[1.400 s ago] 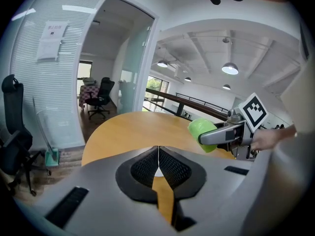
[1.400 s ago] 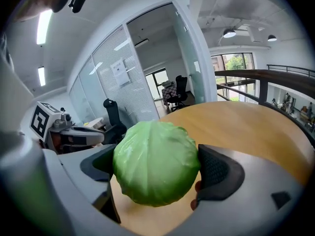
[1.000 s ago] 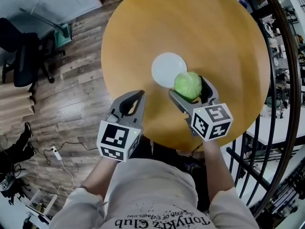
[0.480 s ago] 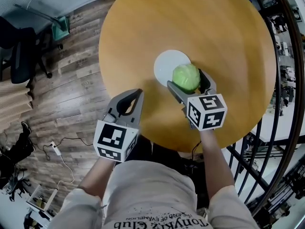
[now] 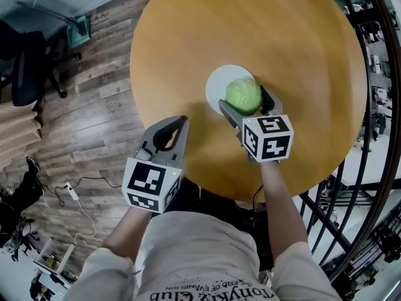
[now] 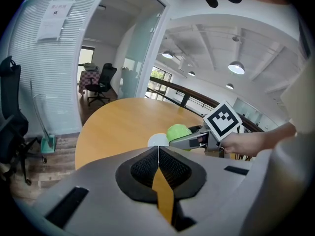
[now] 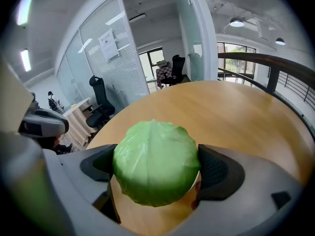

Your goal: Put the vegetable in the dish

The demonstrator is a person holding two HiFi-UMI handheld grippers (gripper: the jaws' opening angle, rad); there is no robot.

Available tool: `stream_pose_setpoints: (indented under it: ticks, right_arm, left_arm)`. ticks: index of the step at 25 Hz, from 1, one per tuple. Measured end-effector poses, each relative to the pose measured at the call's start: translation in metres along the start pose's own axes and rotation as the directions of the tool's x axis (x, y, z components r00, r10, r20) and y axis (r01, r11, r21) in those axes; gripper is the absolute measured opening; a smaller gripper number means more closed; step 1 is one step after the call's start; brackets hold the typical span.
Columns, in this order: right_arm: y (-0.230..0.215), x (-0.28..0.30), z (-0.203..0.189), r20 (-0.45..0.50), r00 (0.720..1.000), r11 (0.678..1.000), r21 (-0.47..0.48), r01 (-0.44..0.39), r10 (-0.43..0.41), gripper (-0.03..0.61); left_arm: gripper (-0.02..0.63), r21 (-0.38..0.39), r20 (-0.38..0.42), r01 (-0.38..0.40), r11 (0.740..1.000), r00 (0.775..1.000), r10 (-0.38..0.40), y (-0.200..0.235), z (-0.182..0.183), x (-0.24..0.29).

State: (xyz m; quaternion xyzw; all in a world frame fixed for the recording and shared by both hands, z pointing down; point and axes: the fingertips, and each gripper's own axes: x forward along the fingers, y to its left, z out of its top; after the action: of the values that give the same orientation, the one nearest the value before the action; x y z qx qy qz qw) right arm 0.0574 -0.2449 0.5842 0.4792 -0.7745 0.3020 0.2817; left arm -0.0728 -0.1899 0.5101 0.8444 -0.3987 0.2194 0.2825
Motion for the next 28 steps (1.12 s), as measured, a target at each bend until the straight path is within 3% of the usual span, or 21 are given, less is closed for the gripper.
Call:
stream_pose_setpoints:
  ticks: [19,28]
  right_arm:
    - [-0.004,0.034,-0.018,-0.089,0.994,0.988,-0.148,0.053,-0.067,0.480]
    - [-0.005,0.041,-0.024,-0.099,0.992,0.989,-0.139,0.058,-0.073,0.480]
  left_arm:
    - [0.023,-0.032,-0.031,-0.015,0.999,0.999,0.014,0.010,-0.016,0.003]
    - [0.023,-0.045,-0.049,-0.021,0.999,0.999,0.019,0.013,-0.026,0.002]
